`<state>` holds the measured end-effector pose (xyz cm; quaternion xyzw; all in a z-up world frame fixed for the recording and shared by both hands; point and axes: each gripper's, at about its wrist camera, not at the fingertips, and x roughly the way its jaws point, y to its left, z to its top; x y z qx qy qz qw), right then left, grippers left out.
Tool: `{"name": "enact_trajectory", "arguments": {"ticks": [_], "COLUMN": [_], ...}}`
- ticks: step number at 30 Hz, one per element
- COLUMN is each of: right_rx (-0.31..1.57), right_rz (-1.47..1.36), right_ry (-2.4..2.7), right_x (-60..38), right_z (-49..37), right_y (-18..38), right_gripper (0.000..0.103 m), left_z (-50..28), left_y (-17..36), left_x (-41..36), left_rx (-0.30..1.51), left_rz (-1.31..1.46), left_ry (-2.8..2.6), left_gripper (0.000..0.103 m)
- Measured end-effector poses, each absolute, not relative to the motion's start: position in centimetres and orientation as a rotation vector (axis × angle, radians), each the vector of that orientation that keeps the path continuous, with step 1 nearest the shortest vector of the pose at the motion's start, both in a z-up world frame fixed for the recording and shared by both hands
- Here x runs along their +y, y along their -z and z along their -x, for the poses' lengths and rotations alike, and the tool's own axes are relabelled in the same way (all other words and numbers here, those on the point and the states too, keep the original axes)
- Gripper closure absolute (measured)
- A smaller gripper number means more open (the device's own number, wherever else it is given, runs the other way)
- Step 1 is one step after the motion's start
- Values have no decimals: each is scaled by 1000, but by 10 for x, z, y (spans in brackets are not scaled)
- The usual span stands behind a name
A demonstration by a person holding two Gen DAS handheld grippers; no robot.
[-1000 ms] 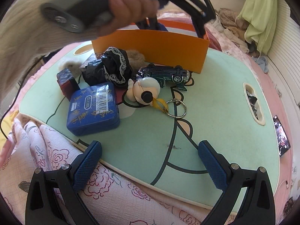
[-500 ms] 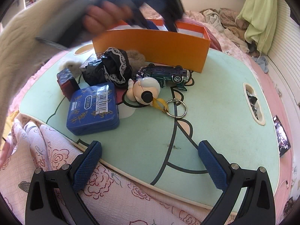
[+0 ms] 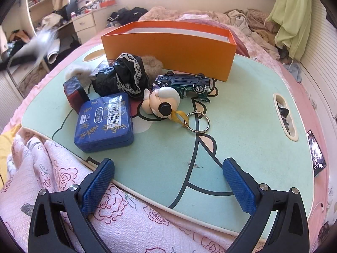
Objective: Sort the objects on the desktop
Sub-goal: 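Lift the clear plastic-wrapped bundle out and set it on the table, left gripper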
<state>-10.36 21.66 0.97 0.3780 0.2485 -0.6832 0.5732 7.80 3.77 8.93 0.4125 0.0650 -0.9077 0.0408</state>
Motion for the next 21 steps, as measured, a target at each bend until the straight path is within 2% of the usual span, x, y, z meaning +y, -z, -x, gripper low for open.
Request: {"name": "enact_trajectory", "arguments": {"ticks": [3,5,7,10,12,13,18,20,21], "right_rx": [584,585,584,585,585,585,587,587,587], "right_rz": [-885,-885,-884,-884,-883,-883,-882,-882,-881], "right_ry": [1600,1599,1598,1597,1596,1596,1594,1593,1592], "right_x": [217,216,217,216,216,216,216,216,216], "right_z": [103,103,103,102,103,103,103,102,103], "right_y": [-10,-10,-10,-10,-10,-10,-9,-10,-9], "right_gripper": [0,0,0,0,0,0,0,0,0], "left_z": [-71,-69,-57,-42,-33,-37,-65,-71,-71], "left_y": [-53,-35,-34,-37,-33,-31,-34,-29,-22], "left_x": [42,38,42,47,48,50,53,57,58], "left_rx": [153,238,288,270,287,304,298,245,223], "left_rz": [-1359,-1431,-1423,-1371,-1399,-1406,-1299,-1269,-1296], "left_ry": [2687,2663,2705,2718,2683,2677,2699,2666,2650], "left_gripper": [70,70,70,67,51,40,32,13,9]}}
